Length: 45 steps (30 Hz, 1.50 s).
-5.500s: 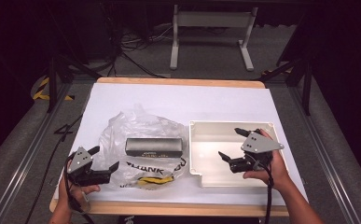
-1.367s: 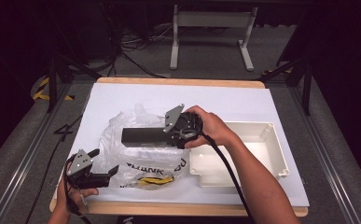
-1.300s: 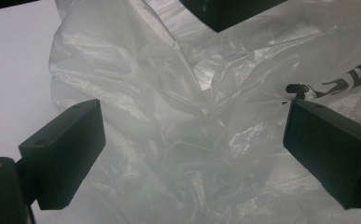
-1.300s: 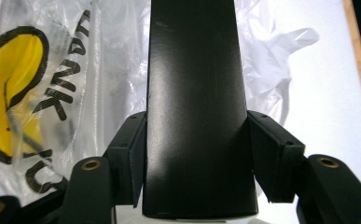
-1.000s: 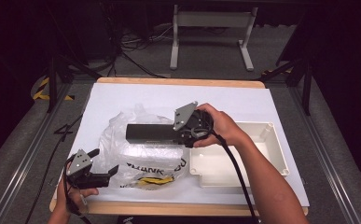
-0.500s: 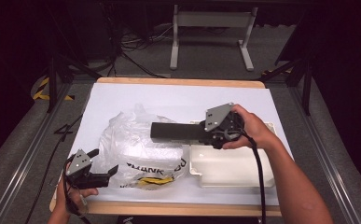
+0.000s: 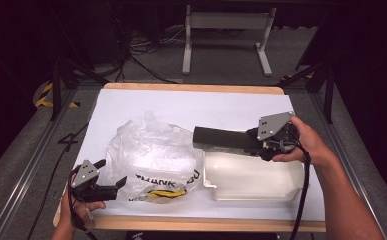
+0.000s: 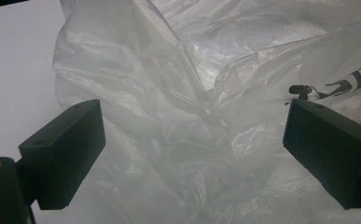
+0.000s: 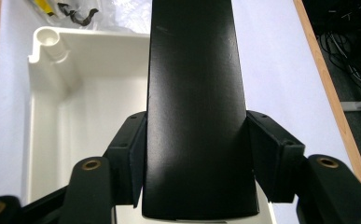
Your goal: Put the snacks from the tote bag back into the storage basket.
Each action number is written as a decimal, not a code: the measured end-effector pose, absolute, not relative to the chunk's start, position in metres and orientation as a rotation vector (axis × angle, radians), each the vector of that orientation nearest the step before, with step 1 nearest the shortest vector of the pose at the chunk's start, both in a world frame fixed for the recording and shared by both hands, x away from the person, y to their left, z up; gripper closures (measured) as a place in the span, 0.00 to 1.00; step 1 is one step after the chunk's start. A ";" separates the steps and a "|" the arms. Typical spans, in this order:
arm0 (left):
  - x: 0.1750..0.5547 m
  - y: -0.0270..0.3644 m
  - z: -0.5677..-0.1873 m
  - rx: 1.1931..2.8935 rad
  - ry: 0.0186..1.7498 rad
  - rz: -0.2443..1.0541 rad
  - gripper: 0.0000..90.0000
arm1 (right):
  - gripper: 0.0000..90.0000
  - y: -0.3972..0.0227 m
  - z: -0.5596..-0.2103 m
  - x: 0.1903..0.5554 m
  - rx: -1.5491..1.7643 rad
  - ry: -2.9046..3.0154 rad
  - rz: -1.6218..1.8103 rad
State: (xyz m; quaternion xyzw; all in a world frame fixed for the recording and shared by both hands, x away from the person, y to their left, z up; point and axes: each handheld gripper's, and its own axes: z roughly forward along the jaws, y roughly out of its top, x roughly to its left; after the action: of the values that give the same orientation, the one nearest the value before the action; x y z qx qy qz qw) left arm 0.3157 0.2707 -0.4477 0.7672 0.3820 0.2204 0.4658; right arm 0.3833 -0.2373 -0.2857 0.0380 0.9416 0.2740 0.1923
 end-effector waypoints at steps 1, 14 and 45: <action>0.316 0.271 -0.448 1.881 0.938 0.539 0.07 | 0.48 -0.241 -0.286 0.383 0.109 2.639 0.779; 0.316 0.272 -0.448 1.878 0.941 0.539 0.07 | 0.48 -0.271 -0.296 0.375 0.147 2.662 0.742; 0.316 0.272 -0.448 1.885 0.942 0.554 0.07 | 0.48 -0.290 -0.337 0.376 0.183 2.773 0.672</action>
State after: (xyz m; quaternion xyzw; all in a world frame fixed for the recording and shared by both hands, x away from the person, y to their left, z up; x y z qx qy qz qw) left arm 0.3157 0.2722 -0.4477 0.7668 0.3832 0.2254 0.4629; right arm 0.3761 -0.2901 -0.3374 0.0633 0.9603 0.2326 0.1406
